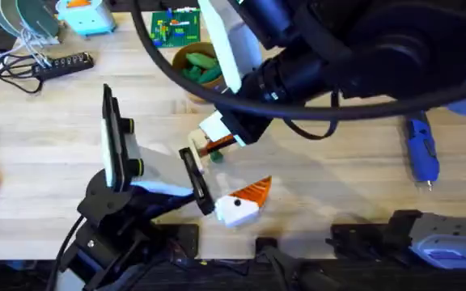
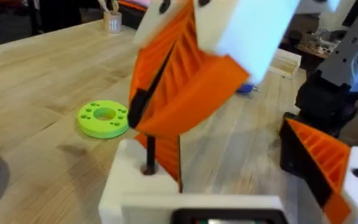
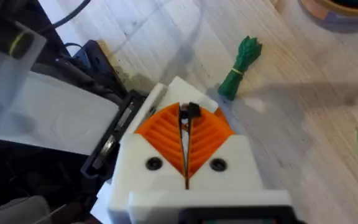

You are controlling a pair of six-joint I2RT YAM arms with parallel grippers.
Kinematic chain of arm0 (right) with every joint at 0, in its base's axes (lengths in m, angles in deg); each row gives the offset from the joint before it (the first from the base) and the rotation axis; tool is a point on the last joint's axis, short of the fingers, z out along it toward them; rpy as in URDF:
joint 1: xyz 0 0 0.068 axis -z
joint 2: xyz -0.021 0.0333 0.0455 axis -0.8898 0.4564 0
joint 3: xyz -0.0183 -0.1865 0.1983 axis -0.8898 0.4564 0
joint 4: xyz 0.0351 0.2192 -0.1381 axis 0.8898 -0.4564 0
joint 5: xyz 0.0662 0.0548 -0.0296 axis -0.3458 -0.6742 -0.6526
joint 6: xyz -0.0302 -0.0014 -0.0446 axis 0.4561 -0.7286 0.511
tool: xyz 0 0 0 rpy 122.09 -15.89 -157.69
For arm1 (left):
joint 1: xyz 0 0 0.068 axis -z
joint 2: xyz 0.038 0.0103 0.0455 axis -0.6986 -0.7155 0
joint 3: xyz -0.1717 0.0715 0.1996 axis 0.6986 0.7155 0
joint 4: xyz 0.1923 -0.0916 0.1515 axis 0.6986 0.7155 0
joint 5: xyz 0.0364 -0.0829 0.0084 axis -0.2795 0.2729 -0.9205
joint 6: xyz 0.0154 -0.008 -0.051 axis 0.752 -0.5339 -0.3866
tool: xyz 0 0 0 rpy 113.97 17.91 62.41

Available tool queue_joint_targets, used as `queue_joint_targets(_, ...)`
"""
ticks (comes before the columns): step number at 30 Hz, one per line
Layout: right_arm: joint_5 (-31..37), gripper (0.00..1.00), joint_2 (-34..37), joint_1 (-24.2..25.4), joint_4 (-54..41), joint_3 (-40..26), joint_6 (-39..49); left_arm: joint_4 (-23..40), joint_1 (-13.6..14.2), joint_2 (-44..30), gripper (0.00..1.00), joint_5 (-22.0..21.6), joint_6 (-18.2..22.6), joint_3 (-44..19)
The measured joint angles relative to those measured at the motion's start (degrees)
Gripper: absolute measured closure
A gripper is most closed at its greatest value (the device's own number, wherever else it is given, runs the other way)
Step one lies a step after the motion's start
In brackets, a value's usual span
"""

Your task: Pick up the gripper from the table and insert it into the empty holder that is missing its gripper. Then pick up a screw, insert it into the mounting hole, and use the screwdriver to tighten it. Finally, clean up the table by picking up the vegetable and placing it into the bucket.

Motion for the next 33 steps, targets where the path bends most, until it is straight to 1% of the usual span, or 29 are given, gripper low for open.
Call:
queue_joint_targets(7, 0.2, 0.994, -2.1, 1.1, 0.0, -0.6, 0.0, 0.0, 0.0, 0.0, 0.009, 0.0, 0.0, 0.0)
queue_joint_targets(13, 0.4, 0.994, -2.3, 1.2, -0.2, -2.8, 0.0, 0.0, 0.0, 0.0, 0.009, 0.0, 0.0, 0.0)
queue_joint_targets(18, 2.3, 0.994, -2.3, 1.2, -2.2, -5.8, 0.0, 0.0, 0.0, 0.0, 0.009, 0.0, 0.0, 0.0)
queue_joint_targets(23, 2.8, 0.994, -2.3, 1.2, -4.3, -6.5, 0.0, 0.0, 0.0, 0.0, 0.009, 0.0, 0.0, 0.0)
queue_joint_targets(26, 3.0, 0.995, -2.0, 0.7, -5.2, -6.5, 0.0, 0.0, 0.0, 0.0, 0.009, 0.0, 0.0, 0.0)
queue_joint_targets(33, 3.0, 0.995, 1.2, -1.1, -5.3, -6.5, 0.0, 0.0, 0.0, 0.0, 0.009, 0.0, 0.0, 0.0)
